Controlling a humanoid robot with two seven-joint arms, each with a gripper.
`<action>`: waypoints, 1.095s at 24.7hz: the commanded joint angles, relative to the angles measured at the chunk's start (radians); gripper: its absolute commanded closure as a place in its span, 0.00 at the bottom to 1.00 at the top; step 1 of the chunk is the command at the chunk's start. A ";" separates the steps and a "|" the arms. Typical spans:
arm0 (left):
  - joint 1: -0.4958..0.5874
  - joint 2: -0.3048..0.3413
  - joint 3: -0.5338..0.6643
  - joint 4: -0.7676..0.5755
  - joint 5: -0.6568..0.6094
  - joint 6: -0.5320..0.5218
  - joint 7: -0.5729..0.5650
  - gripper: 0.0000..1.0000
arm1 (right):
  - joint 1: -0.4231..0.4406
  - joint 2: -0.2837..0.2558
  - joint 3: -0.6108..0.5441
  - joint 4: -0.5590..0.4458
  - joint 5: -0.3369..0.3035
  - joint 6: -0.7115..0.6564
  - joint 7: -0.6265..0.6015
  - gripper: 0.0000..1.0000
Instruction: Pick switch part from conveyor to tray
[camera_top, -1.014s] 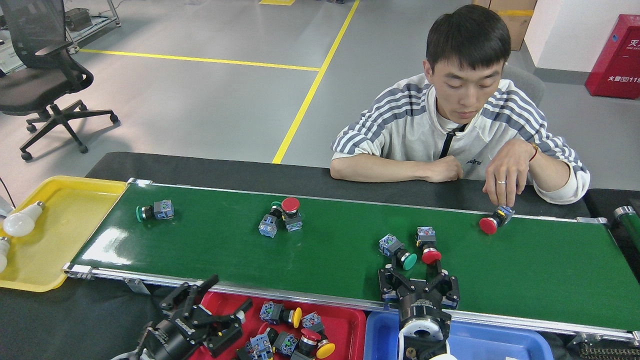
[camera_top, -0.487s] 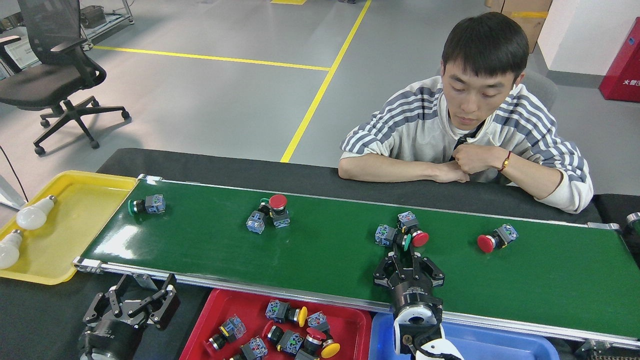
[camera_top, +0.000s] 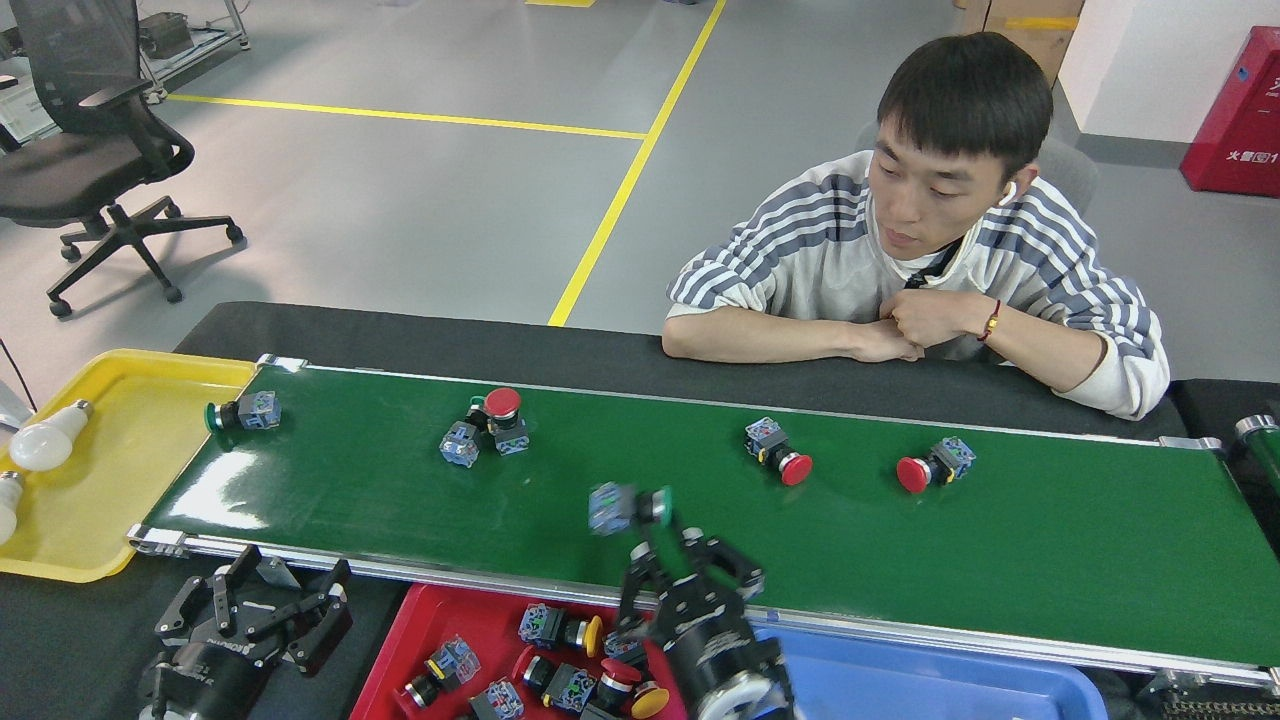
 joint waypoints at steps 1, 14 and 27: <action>-0.087 0.033 -0.041 0.071 0.000 -0.003 0.013 0.00 | -0.005 0.000 0.016 -0.017 0.006 -0.070 -0.008 0.01; -0.352 0.049 -0.127 0.443 0.006 0.011 0.027 0.00 | 0.076 -0.002 -0.261 -0.133 0.000 0.053 -0.045 0.01; -0.429 0.159 -0.124 0.732 0.020 0.124 0.203 0.03 | 0.219 -0.204 -0.814 -0.070 -0.273 -0.299 -0.128 0.00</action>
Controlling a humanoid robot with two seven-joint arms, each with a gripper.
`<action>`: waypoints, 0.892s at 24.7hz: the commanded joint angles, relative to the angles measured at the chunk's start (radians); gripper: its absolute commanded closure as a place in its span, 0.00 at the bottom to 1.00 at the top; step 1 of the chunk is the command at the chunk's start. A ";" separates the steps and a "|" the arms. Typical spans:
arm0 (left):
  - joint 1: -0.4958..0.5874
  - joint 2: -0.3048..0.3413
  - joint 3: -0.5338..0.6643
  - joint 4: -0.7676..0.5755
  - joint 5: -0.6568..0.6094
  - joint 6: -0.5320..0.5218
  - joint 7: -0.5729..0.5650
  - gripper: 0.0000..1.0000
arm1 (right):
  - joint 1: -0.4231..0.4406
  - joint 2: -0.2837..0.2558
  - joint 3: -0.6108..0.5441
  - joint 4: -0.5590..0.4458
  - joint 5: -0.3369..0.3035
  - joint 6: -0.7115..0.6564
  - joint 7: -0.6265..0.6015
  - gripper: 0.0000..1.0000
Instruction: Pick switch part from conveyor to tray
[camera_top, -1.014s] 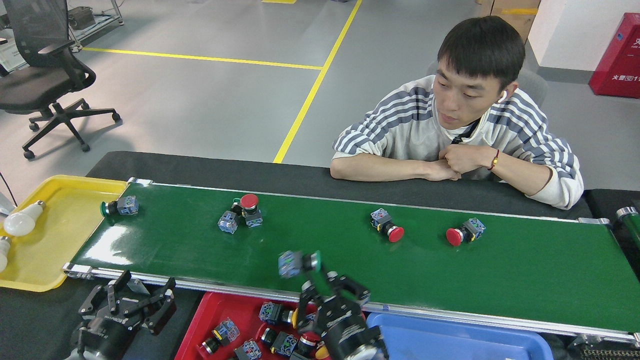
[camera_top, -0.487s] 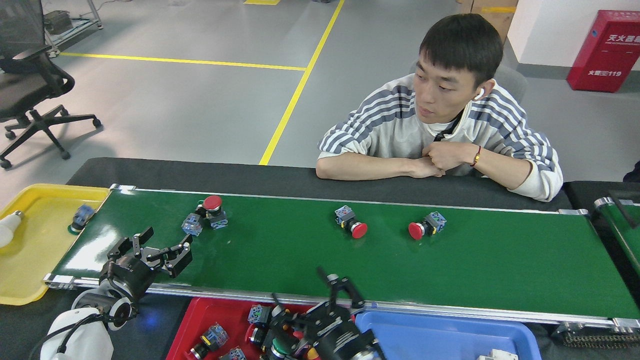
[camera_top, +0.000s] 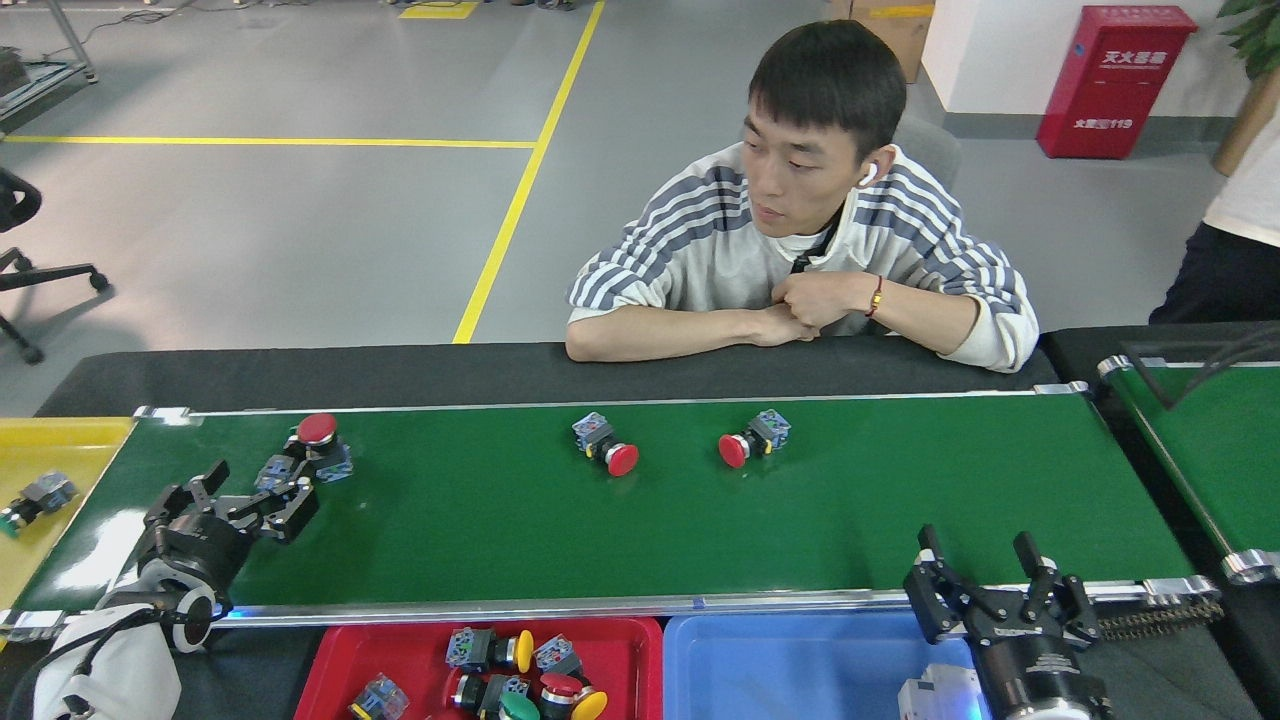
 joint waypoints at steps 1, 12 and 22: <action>-0.008 0.025 0.006 0.013 0.027 0.008 0.021 0.05 | -0.006 -0.007 -0.013 -0.002 -0.004 -0.050 -0.008 0.00; 0.054 0.054 0.004 0.039 0.176 -0.111 0.051 0.89 | 0.005 -0.005 -0.013 -0.004 -0.004 -0.076 0.000 0.01; 0.371 0.042 0.015 -0.497 0.177 -0.352 0.064 0.93 | 0.066 -0.008 -0.107 -0.027 -0.004 -0.079 -0.009 0.01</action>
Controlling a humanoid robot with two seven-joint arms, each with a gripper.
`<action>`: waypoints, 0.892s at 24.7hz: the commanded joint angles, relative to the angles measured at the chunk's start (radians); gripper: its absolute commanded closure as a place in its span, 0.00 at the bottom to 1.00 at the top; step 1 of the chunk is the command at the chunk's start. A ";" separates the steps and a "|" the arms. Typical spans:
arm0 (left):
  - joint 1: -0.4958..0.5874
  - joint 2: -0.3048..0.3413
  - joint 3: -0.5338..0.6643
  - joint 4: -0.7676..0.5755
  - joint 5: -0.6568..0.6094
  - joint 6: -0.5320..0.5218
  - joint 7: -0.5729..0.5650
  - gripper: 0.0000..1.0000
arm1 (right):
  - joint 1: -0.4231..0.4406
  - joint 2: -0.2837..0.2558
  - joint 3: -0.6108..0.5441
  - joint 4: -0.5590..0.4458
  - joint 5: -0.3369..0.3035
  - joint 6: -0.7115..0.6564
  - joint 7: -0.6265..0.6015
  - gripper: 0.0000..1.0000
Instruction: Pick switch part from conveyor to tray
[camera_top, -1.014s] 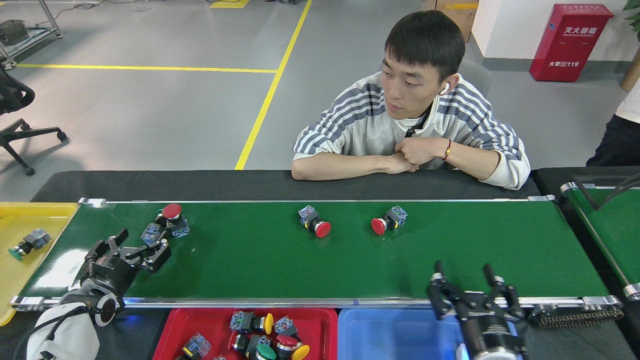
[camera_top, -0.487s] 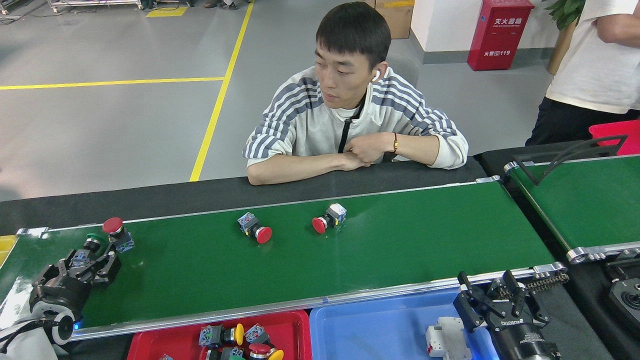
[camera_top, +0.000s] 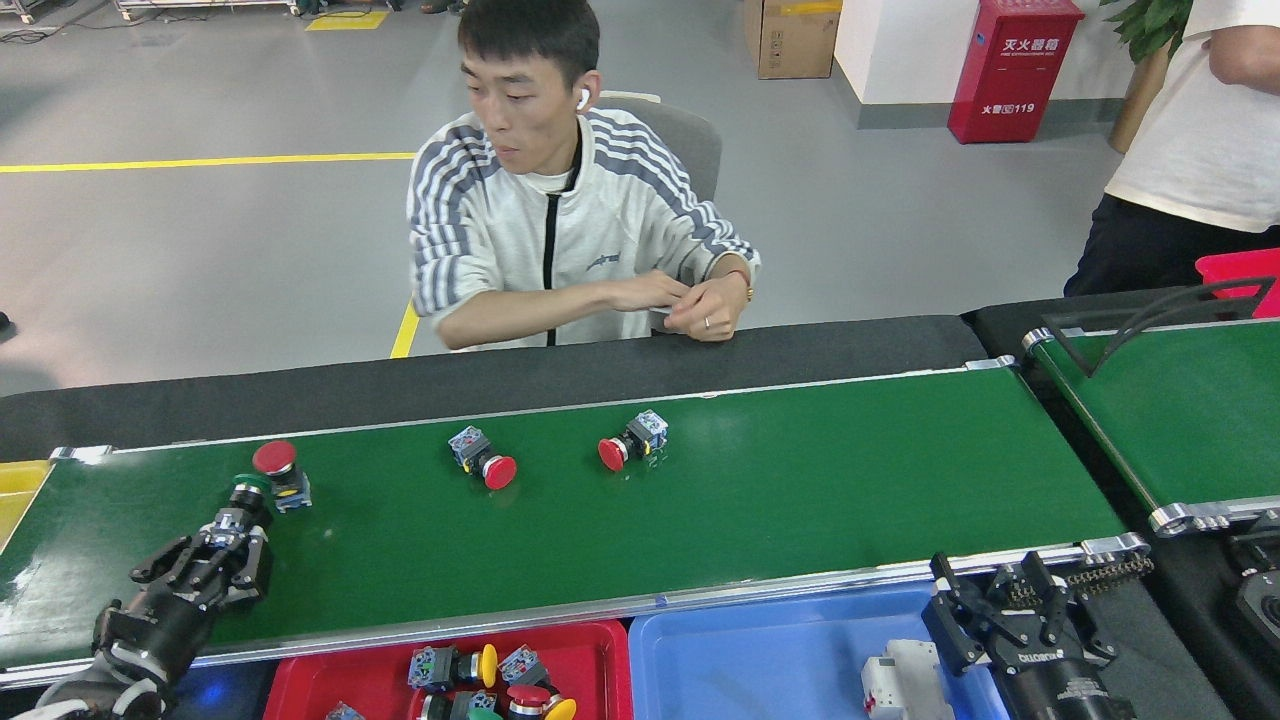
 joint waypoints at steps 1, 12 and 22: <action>0.040 0.009 0.009 -0.119 0.004 -0.102 0.002 0.93 | 0.008 -0.008 -0.029 -0.018 -0.003 -0.006 -0.012 0.01; 0.279 -0.077 -0.002 -0.446 -0.052 -0.210 -0.006 0.00 | 0.043 -0.003 -0.141 -0.012 -0.003 -0.059 -0.012 0.01; 0.273 -0.123 0.047 -0.435 -0.058 0.165 -0.006 0.00 | 0.039 0.007 -0.138 -0.029 -0.003 -0.090 -0.049 0.01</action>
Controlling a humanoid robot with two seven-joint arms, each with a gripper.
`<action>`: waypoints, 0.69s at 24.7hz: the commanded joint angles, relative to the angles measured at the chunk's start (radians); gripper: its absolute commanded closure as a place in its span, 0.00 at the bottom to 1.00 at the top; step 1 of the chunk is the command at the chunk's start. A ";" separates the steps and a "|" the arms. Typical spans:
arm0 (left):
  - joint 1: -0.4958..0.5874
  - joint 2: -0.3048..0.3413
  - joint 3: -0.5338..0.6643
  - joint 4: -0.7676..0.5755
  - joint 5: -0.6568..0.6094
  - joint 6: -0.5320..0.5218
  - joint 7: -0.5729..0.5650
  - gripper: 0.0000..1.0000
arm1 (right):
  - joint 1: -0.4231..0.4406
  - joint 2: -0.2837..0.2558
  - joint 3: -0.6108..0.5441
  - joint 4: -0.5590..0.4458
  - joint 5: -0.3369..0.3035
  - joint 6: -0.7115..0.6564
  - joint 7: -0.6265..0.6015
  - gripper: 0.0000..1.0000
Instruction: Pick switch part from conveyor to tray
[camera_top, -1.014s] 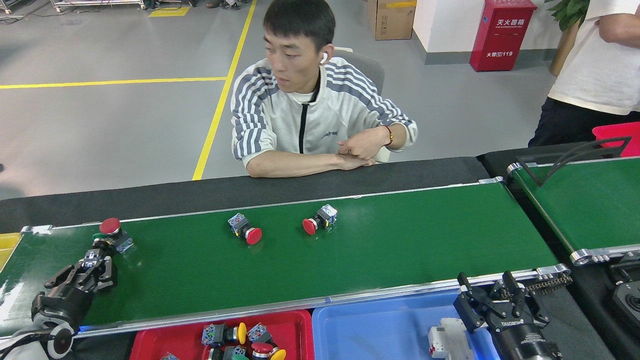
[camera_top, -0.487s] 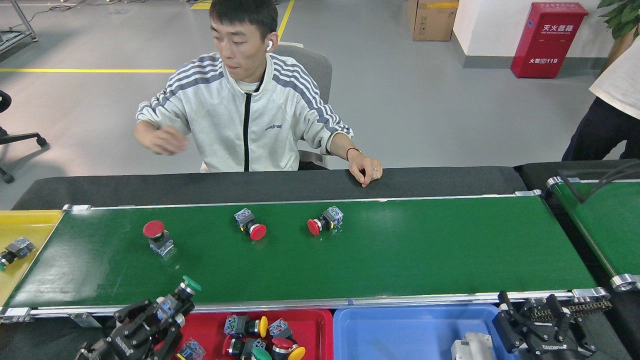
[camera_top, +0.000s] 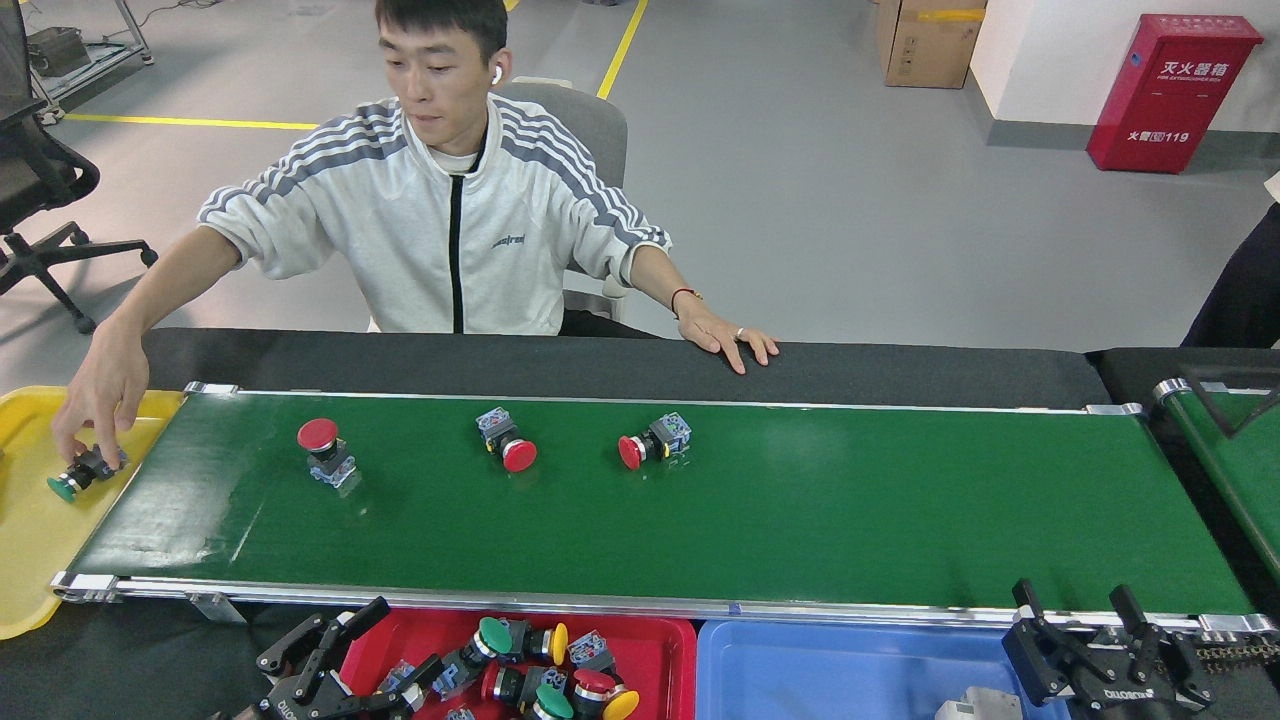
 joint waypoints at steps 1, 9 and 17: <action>-0.009 0.002 0.041 -0.004 0.003 0.347 0.005 0.00 | -0.007 0.005 -0.006 -0.032 -0.003 -0.007 -0.022 0.01; -0.004 0.014 0.081 0.039 0.006 0.450 0.003 0.00 | 0.068 0.007 -0.013 -0.098 -0.003 -0.004 -0.022 0.01; -0.099 0.091 0.112 0.169 0.007 0.338 -0.025 0.00 | 0.129 0.016 -0.010 -0.132 0.000 -0.010 -0.025 0.01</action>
